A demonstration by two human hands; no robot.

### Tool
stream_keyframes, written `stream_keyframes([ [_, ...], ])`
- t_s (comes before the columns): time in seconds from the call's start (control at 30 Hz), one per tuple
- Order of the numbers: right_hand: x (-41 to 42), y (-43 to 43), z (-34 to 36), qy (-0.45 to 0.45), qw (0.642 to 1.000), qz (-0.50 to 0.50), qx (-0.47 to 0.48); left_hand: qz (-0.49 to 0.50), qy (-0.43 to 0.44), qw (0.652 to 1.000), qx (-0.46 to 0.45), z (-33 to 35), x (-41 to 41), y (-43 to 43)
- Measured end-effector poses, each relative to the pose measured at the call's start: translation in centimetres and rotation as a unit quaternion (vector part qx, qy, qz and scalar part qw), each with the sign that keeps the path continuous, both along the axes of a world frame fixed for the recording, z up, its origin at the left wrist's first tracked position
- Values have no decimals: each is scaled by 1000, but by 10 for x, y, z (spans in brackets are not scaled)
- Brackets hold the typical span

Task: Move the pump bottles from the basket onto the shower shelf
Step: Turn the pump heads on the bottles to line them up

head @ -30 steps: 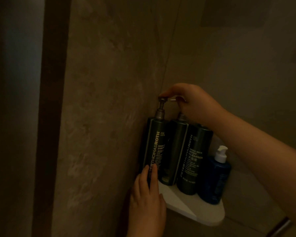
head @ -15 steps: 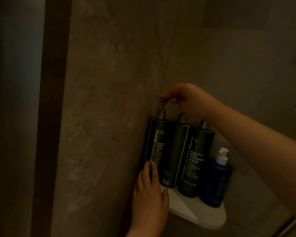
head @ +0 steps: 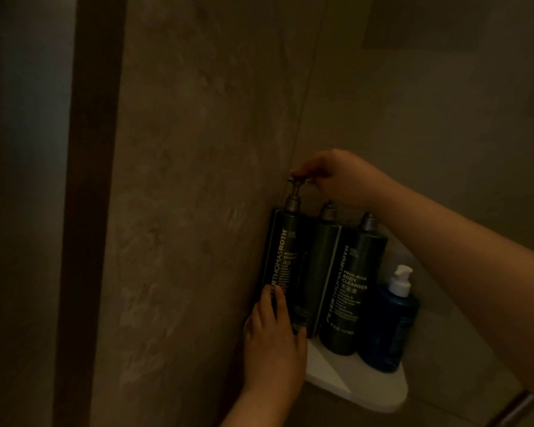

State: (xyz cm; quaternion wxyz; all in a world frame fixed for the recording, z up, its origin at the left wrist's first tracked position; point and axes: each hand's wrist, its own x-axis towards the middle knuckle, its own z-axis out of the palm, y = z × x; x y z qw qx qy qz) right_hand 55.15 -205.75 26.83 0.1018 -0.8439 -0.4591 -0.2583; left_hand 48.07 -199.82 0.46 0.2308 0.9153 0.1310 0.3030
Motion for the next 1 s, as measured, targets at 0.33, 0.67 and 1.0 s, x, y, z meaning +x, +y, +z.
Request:
stream_keyframes([
  [0.33,-1,-23,-1,-62,993,-97,-25,-31,15,999,9,-4,-12,0],
  [0.67,-8,-37,-6,-47,996,-75,-19,-50,-52,997,-23,-9,-16,-4],
  [1.0,-37,-51,2,10,1000,26,-15,-115,-100,981,-122,-6,-29,-8],
])
